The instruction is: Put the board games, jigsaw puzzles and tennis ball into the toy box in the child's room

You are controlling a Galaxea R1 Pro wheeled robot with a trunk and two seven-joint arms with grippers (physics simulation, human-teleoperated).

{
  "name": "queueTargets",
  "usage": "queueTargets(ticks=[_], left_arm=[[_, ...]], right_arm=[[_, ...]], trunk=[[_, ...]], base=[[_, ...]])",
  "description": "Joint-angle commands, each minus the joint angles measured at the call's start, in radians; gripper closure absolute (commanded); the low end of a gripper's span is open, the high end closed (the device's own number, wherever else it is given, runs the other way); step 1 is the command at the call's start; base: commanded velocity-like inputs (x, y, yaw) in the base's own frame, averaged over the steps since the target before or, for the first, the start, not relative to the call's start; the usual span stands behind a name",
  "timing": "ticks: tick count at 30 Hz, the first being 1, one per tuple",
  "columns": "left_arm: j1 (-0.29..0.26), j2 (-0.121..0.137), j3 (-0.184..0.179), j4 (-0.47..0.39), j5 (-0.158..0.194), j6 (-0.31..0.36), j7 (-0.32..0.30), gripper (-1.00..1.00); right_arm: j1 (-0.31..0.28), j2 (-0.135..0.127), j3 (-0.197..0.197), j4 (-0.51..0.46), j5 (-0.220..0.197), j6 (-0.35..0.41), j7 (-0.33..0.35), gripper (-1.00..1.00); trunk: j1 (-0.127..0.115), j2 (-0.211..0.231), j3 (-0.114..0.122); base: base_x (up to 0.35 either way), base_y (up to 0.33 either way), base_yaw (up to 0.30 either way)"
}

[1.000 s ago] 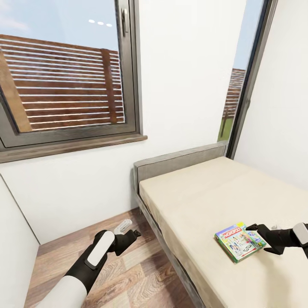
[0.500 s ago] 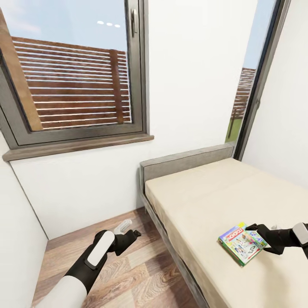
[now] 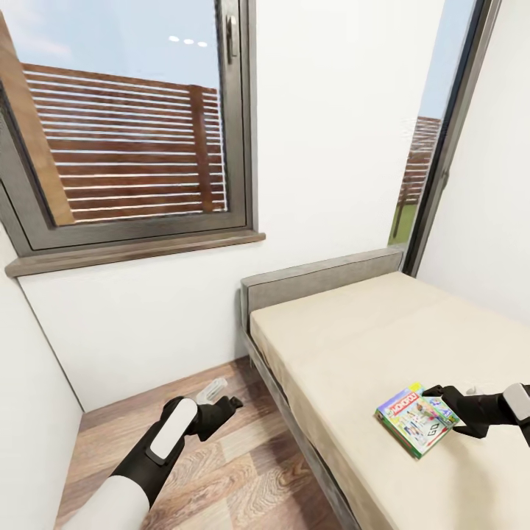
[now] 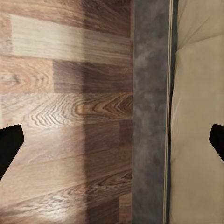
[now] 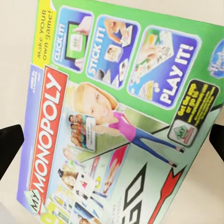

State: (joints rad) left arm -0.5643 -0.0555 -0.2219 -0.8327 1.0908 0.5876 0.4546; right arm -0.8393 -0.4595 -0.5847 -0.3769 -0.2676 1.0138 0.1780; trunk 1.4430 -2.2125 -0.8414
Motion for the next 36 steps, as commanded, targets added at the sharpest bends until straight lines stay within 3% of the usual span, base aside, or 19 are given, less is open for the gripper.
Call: queueTargets(ticks=[1,24,36], left_arm=[[0.0,0.0,-0.002,-0.001,0.01,0.0,0.01,-1.0],[0.003,-0.001,-0.002,-0.003,0.01,-0.001,0.014,-1.0],[0.008,-0.003,-0.003,-0.005,0.009,-0.003,0.014,-1.0]], right_arm=[[-0.001,0.001,-0.007,0.0,0.01,0.004,0.008,-1.0],[0.0,0.004,-0.006,0.0,0.011,0.004,0.008,-1.0],[0.0,0.004,-0.006,0.0,0.011,0.003,0.008,-1.0]], trunk=[[0.0,0.0,-0.001],[0.0,0.0,-0.001],[0.0,0.0,-0.001]], base=[[0.0,0.0,0.074],[0.0,0.0,0.223],[0.0,0.0,0.065]])
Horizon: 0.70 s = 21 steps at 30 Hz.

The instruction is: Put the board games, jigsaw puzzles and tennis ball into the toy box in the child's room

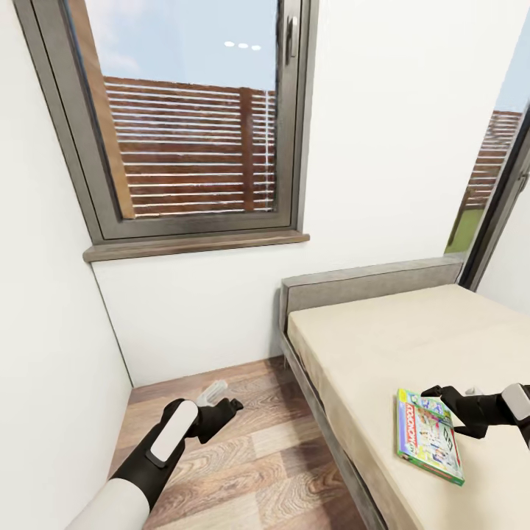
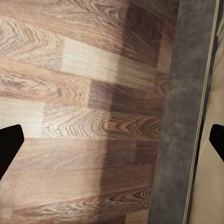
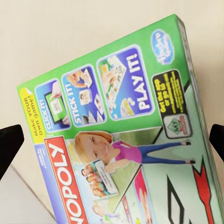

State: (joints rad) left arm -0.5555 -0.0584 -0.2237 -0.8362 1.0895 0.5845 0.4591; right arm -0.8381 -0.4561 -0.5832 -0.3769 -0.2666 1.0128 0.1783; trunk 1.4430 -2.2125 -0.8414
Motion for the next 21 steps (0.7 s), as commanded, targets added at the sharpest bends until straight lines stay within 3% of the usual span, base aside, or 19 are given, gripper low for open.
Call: queueTargets(ticks=[1,8,10,12,13,15,16,21], left_arm=[[0.0,0.0,-0.002,-0.001,0.01,-0.001,0.01,-1.0],[0.008,0.0,-0.004,-0.001,0.01,-0.003,0.002,-1.0],[0.012,0.0,-0.019,-0.001,0.009,-0.005,-0.005,-1.0],[0.016,0.001,-0.056,-0.001,0.008,-0.007,-0.012,-1.0],[0.016,0.001,-0.056,-0.001,0.008,-0.007,-0.012,-1.0],[0.019,0.001,-0.109,-0.001,0.008,-0.01,-0.017,-1.0],[0.019,0.001,-0.109,-0.001,0.008,-0.01,-0.017,-1.0],[0.022,0.001,-0.205,-0.001,0.009,-0.036,-0.023,-1.0]], right_arm=[[-0.001,0.0,-0.007,0.0,0.01,0.004,0.007,-1.0],[-0.001,0.0,-0.007,0.0,0.01,0.004,0.008,-1.0],[-0.001,0.0,-0.007,0.0,0.01,0.004,0.008,-1.0],[-0.001,0.0,-0.007,0.0,0.01,0.004,0.008,-1.0],[-0.001,0.0,-0.007,0.0,0.01,0.004,0.008,-1.0],[-0.001,0.0,-0.007,0.0,0.01,0.004,0.008,-1.0],[-0.001,0.0,-0.007,0.0,0.01,0.004,0.008,-1.0],[-0.001,0.0,-0.007,0.0,0.01,0.004,0.008,-1.0]], trunk=[[0.0,0.0,-0.001],[0.0,0.0,-0.001],[0.0,0.0,-0.001],[0.0,0.0,-0.001],[0.0,0.0,-0.001],[0.0,0.0,-0.001],[0.0,0.0,-0.001],[0.0,0.0,-0.001]], base=[[0.0,0.0,0.015],[0.0,0.0,0.008],[0.0,0.0,0.004],[0.0,0.0,0.002],[0.0,0.0,0.002],[0.0,0.0,0.001],[0.0,0.0,0.001],[0.0,0.0,0.057]])
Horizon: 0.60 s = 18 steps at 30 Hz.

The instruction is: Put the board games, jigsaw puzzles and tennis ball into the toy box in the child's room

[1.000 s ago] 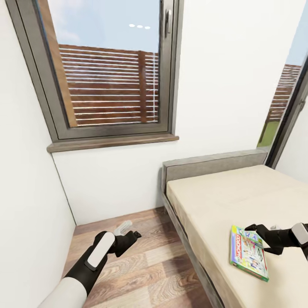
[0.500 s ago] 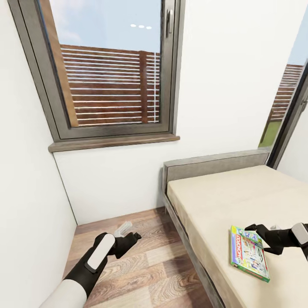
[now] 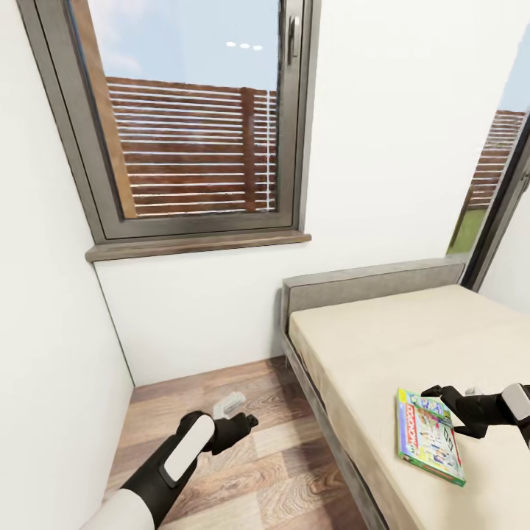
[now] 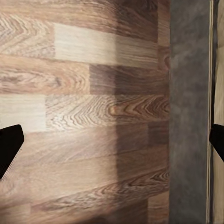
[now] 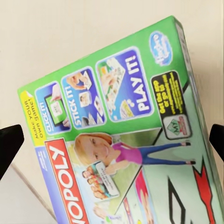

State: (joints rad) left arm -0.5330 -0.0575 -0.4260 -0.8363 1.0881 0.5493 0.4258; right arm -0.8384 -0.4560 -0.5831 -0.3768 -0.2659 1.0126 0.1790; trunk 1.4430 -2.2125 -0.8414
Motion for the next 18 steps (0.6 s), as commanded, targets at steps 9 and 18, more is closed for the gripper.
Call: queueTargets(ticks=[9,18], left_arm=[[0.0,0.001,-0.045,-0.001,0.011,-0.031,0.007,-1.0],[0.001,0.001,-0.055,-0.001,0.01,-0.038,0.006,-1.0]], right_arm=[[-0.001,0.0,-0.007,-0.001,0.009,0.005,0.008,-1.0],[-0.001,-0.001,-0.007,-0.002,0.008,0.006,0.012,-1.0]], trunk=[[0.0,0.0,-0.001],[0.0,0.0,-0.001]], base=[[0.0,0.0,0.206],[0.0,0.0,0.208]])
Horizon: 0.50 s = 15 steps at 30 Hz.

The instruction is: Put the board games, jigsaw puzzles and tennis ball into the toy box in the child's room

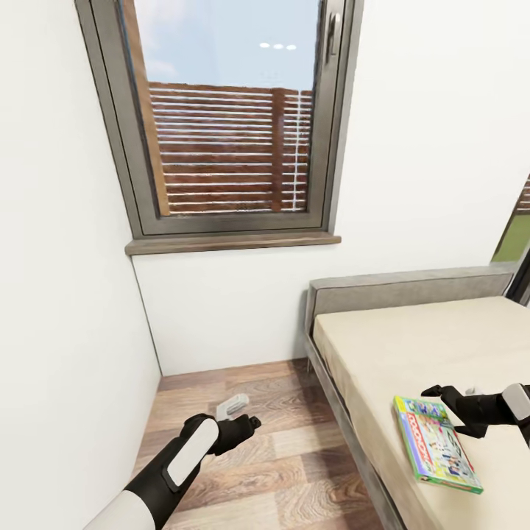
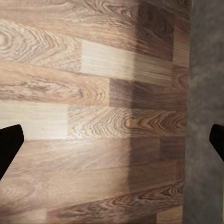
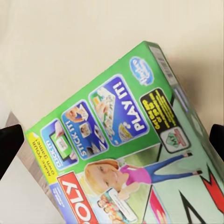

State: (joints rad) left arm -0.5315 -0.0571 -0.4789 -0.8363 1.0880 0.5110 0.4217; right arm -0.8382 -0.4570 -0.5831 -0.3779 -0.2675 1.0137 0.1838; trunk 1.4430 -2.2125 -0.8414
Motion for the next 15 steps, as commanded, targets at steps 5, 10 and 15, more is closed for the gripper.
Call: queueTargets(ticks=[5,10,15], left_arm=[[-0.001,0.0,-0.003,-0.001,0.01,-0.001,0.009,-1.0],[-0.001,0.0,-0.004,-0.001,0.01,-0.001,0.009,-1.0],[-0.001,0.0,-0.004,-0.001,0.01,-0.002,0.009,-1.0]], right_arm=[[-0.001,0.0,-0.007,-0.001,0.01,0.005,0.009,-1.0],[-0.001,0.0,-0.007,0.0,0.01,0.005,0.009,-1.0],[-0.001,0.0,-0.007,-0.001,0.01,0.005,0.01,-1.0]], trunk=[[0.0,0.0,-0.001],[0.0,0.0,-0.001],[0.0,0.0,-0.001]], base=[[0.0,0.0,0.063],[0.0,0.0,0.026],[0.0,0.0,0.011]])
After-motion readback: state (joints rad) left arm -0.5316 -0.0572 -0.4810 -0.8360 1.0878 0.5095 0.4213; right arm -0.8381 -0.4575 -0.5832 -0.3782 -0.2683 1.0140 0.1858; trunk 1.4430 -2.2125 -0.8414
